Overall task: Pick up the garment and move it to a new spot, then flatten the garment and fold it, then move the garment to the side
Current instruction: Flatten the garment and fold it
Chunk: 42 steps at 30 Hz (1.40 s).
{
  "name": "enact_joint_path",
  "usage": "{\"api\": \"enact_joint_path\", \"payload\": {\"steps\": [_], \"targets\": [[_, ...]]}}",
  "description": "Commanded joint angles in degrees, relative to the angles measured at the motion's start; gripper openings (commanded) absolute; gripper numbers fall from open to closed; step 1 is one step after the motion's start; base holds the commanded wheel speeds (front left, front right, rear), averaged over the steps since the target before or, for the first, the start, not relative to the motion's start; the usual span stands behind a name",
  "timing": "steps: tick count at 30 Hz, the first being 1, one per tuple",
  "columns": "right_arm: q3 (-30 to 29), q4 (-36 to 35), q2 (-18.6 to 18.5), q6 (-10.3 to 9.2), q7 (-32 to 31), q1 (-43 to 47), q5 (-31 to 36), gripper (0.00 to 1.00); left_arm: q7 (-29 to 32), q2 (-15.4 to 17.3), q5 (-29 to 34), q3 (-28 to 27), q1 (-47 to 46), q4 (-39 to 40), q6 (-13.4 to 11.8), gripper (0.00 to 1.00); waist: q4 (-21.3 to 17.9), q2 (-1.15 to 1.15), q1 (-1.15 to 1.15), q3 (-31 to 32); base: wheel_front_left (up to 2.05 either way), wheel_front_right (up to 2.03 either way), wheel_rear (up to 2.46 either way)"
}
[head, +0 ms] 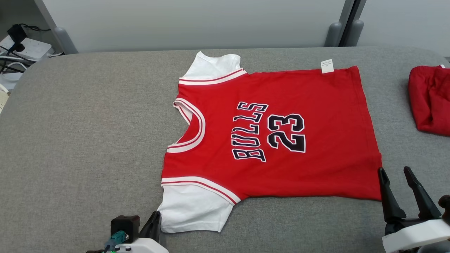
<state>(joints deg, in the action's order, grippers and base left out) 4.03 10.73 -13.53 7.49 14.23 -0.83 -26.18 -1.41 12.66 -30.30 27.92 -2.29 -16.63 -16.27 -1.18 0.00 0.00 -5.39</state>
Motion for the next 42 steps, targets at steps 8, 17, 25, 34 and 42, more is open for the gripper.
{"api": "enact_joint_path", "payload": {"steps": [8, 17, 25, 34, 42], "targets": [[2.73, 1.17, -1.8, 0.0, 0.77, -2.51, -0.77, 1.0, 3.52, 1.14, -1.26, -1.3, -0.15, 3.57, -0.45, 1.0, 0.63, 0.0, 0.0, -0.51, 0.0, 0.0, 0.0], [2.99, 1.43, -2.23, 0.0, 0.77, -2.89, -1.24, 1.0, 5.36, 2.18, -1.09, 0.72, 1.71, 4.35, 0.23, 1.0, 0.43, 0.0, 0.0, -1.46, 0.0, 0.0, 0.0], [3.69, 1.71, -2.31, 0.0, 0.77, -3.92, -1.49, 1.0, 4.17, -0.53, -0.84, 2.47, -1.85, -1.2, 1.76, 1.0, -0.29, 0.0, 0.0, -1.98, 0.0, 0.0, 0.0], [3.56, 1.75, -3.09, 0.0, 0.77, -4.13, -1.55, 1.0, 2.1, -2.44, -0.32, 3.86, -5.38, -6.15, 3.32, 0.0, -1.43, 0.0, 0.0, -2.56, 0.0, 0.0, 0.0], [3.21, 2.65, -3.6, 0.0, 0.77, -3.6, -1.76, 1.0, 3.11, -1.28, -0.43, 4.68, -4.28, -3.86, 3.76, 0.0, -1.35, 0.0, 0.0, -2.77, 0.0, 0.0, 0.0]]}}
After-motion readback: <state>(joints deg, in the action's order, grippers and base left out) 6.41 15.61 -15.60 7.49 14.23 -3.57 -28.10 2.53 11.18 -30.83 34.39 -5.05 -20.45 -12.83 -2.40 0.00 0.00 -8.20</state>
